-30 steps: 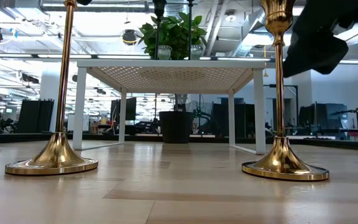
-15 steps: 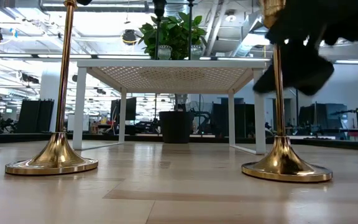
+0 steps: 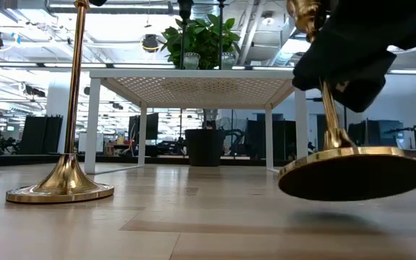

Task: Pick & Place candle stick holders
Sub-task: Put the right gold candle holder on the shelf

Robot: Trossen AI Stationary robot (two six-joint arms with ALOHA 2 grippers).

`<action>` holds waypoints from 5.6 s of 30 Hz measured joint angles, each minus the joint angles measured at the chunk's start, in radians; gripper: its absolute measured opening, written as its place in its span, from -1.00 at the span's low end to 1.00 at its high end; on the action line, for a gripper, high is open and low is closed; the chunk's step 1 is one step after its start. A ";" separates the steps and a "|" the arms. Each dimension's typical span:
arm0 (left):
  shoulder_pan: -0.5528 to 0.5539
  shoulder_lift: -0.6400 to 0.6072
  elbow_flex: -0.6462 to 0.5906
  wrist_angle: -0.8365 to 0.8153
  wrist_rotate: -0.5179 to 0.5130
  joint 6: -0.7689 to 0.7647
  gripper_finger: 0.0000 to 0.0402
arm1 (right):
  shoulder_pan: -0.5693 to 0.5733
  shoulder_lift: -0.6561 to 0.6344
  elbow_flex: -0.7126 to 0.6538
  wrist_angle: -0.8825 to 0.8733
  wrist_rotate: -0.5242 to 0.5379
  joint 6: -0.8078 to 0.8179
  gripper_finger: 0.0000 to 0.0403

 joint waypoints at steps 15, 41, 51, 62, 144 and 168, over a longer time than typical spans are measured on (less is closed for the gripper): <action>0.000 0.000 0.000 0.001 0.000 0.000 -0.98 | -0.163 -0.215 0.283 -0.400 -0.002 -0.234 -0.97; 0.000 0.000 0.000 0.001 0.000 0.000 -0.98 | -0.438 -0.210 0.496 -0.662 -0.027 -0.403 -0.99; 0.000 0.000 0.000 0.001 -0.011 0.000 -0.98 | -0.480 -0.189 0.495 -0.678 -0.082 -0.427 -0.99; 0.000 0.000 0.000 0.003 -0.012 0.000 -0.98 | -0.496 -0.125 0.500 -0.686 -0.100 -0.451 -0.99; 0.000 0.000 0.000 0.003 -0.011 0.000 -0.98 | -0.502 -0.119 0.496 -0.724 -0.070 -0.535 -0.74; 0.000 0.000 0.000 0.003 -0.011 0.000 -0.98 | -0.501 -0.141 0.498 -0.776 -0.106 -0.558 0.39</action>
